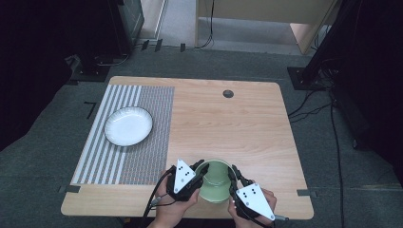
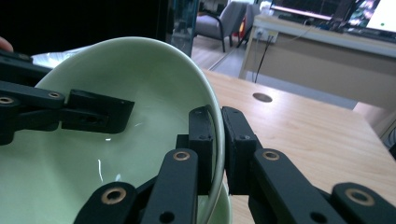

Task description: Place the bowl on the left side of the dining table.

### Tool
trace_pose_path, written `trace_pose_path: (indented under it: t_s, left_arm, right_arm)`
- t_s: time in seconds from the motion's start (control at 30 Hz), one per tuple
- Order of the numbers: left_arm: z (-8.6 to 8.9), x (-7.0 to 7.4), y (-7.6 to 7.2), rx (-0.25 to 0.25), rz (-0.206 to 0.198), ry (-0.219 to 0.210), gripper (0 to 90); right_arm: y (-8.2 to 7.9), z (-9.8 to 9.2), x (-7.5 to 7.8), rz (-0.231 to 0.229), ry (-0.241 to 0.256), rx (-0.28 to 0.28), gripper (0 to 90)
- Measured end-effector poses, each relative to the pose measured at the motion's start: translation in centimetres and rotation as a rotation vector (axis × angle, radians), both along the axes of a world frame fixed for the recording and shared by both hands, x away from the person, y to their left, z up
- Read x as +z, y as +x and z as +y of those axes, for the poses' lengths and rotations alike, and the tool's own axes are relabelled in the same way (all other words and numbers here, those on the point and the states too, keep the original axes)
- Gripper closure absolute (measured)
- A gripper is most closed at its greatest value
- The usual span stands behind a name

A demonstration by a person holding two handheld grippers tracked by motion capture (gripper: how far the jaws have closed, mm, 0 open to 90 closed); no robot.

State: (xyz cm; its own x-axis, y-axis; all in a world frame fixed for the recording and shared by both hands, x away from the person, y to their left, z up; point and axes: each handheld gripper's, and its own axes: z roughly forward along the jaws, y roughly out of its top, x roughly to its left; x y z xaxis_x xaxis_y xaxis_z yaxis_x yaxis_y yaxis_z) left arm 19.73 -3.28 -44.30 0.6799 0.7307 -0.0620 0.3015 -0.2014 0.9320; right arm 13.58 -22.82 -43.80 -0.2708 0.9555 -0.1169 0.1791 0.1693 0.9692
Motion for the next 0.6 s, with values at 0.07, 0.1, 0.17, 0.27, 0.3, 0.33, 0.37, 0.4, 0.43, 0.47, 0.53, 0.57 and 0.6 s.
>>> trace_pose_path:
  t_s: [0.07,0.1,0.17,0.27,0.3,0.33,0.37,0.4,0.43,0.47,0.53,0.57,0.6]
  left_arm:
    - [0.12,0.05,0.04,0.001,0.002,-0.012,81.9]
    - [0.12,0.08,0.01,0.001,-0.002,-0.012,83.2]
    - [0.19,0.11,-0.04,-0.003,-0.009,-0.006,83.6]
    - [0.27,0.2,-0.13,0.001,-0.021,-0.005,83.8]
    - [0.31,0.26,-0.13,0.001,-0.024,-0.002,83.9]
    - [0.32,0.31,-0.14,0.003,-0.027,-0.003,83.8]
    - [0.36,0.36,-0.15,0.005,-0.031,0.0,83.8]
    - [0.38,0.38,-0.15,0.007,-0.035,0.004,83.7]
    - [0.39,0.39,-0.15,0.007,-0.036,0.006,83.6]
    - [0.41,0.4,-0.13,0.008,-0.038,0.008,83.6]
    - [0.51,0.42,-0.05,0.016,-0.04,0.011,83.6]
    - [0.59,0.45,0.01,0.018,-0.04,0.011,83.6]
    - [0.69,0.5,0.05,0.023,-0.041,0.01,83.6]
  right_arm:
    - [-0.1,-0.03,0.02,-0.012,0.009,-0.004,84.4]
    - [-0.16,0.03,0.0,-0.014,0.012,-0.005,84.4]
    - [-0.24,0.11,-0.13,-0.022,0.019,-0.011,84.4]
    - [-0.29,0.13,-0.21,-0.021,0.035,-0.007,84.3]
    - [-0.27,0.12,-0.18,-0.022,0.04,-0.004,84.2]
    - [-0.23,0.1,-0.18,-0.019,0.046,-0.002,84.1]
    - [-0.23,0.1,-0.18,-0.019,0.046,-0.002,84.1]
    - [-0.13,0.03,-0.2,-0.01,0.053,0.001,84.0]
    - [-0.05,-0.06,-0.24,-0.003,0.068,0.009,83.5]
    - [0.04,-0.28,-0.34,0.005,0.101,0.031,78.4]
    - [0.13,-0.36,-0.37,0.011,0.11,0.05,74.1]
    - [0.14,-0.38,-0.39,0.009,0.113,0.053,69.9]
    - [0.15,-0.38,-0.39,0.011,0.117,0.058,66.4]
